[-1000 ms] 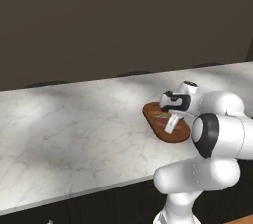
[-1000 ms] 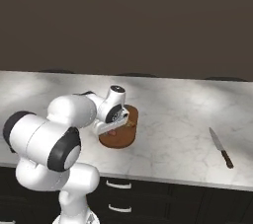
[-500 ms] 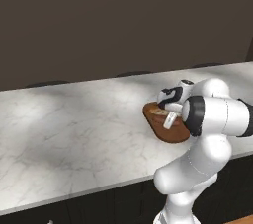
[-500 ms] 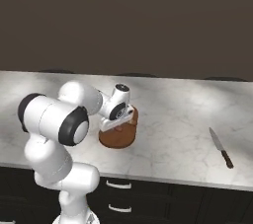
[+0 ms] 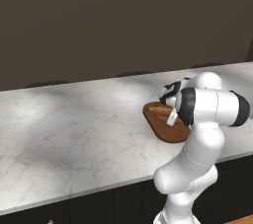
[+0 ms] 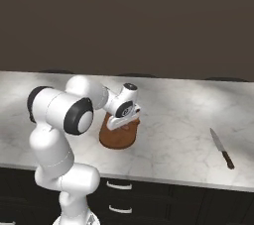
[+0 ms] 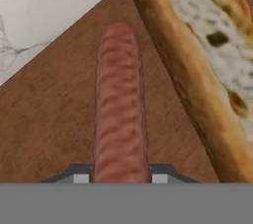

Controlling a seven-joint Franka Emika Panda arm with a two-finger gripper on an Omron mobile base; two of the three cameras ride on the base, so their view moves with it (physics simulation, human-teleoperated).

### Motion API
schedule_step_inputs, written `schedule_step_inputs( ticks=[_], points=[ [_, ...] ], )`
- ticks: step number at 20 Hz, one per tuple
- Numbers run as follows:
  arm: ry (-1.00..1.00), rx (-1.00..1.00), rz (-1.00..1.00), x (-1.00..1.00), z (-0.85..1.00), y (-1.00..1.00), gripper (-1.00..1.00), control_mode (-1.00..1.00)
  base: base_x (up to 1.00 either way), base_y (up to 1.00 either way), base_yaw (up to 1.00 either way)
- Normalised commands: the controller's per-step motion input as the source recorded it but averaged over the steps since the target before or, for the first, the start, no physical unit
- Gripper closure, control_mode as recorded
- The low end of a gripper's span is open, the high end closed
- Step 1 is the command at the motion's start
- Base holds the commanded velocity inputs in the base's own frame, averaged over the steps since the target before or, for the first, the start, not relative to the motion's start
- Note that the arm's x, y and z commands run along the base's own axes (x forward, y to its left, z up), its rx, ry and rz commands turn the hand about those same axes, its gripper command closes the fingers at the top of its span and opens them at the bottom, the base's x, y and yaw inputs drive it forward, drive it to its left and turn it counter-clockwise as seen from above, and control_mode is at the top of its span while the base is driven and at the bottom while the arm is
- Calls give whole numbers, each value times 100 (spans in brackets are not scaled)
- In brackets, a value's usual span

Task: Retrieve the sausage and cheese from the fridge and place them on the cutting board on the counter.

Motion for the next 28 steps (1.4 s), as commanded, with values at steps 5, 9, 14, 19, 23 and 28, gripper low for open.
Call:
schedule_step_inputs(
  ticks=[5, 9, 14, 19, 23, 28],
  points=[
    [0, 0, 0, -9, -38, 2, 100, -100, 0, 0, 0],
    [0, 0, 0, -7, -15, 6, -100, -100, 0, 0, 0],
    [0, 0, 0, -33, 0, 2, -100, -100, 0, 0, 0],
    [-3, 0, 0, -42, 11, 2, -100, -100, 0, 0, 0],
    [-5, 0, 0, -2, 40, 3, -100, -100, 0, 0, 0],
    [-7, 0, 0, -7, 71, 10, -100, -100, 0, 0, 0]
  ],
)
